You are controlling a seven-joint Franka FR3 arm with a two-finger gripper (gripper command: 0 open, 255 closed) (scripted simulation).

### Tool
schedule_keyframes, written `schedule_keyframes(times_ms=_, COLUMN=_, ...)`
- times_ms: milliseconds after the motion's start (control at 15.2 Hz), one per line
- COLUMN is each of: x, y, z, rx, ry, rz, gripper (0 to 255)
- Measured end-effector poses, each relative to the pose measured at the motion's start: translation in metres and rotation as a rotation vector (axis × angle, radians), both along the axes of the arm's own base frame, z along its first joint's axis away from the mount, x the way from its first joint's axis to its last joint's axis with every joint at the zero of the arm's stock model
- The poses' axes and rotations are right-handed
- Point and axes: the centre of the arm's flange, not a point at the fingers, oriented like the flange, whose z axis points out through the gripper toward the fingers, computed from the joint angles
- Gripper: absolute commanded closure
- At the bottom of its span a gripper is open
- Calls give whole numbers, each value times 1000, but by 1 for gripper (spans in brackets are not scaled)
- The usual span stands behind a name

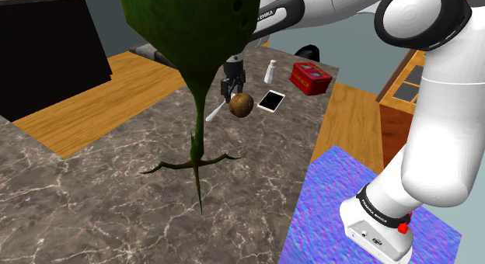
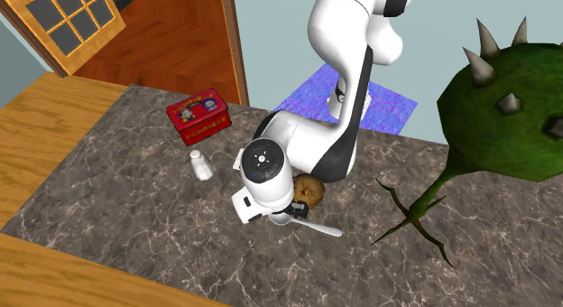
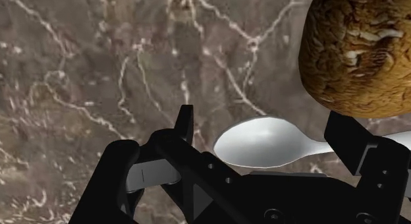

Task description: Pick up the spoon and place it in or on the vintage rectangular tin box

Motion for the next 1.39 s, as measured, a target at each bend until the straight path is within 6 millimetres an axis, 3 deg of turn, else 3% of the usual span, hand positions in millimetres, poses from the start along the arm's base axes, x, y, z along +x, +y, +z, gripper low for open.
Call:
schedule_keyframes(times_ms=66, x=0, y=0, z=0, rx=0, ry=0, rz=0, gripper=0)
schedule_keyframes(times_ms=132, x=0, y=0, z=0, rx=0, ry=0, rz=0, gripper=255)
schedule_keyframes(times_ms=792, x=0, y=0, z=0, rx=0, ry=0, rz=0, gripper=255)
schedule_keyframes(times_ms=1386, x=0, y=0, z=43, rx=0, ry=0, rz=0, gripper=255)
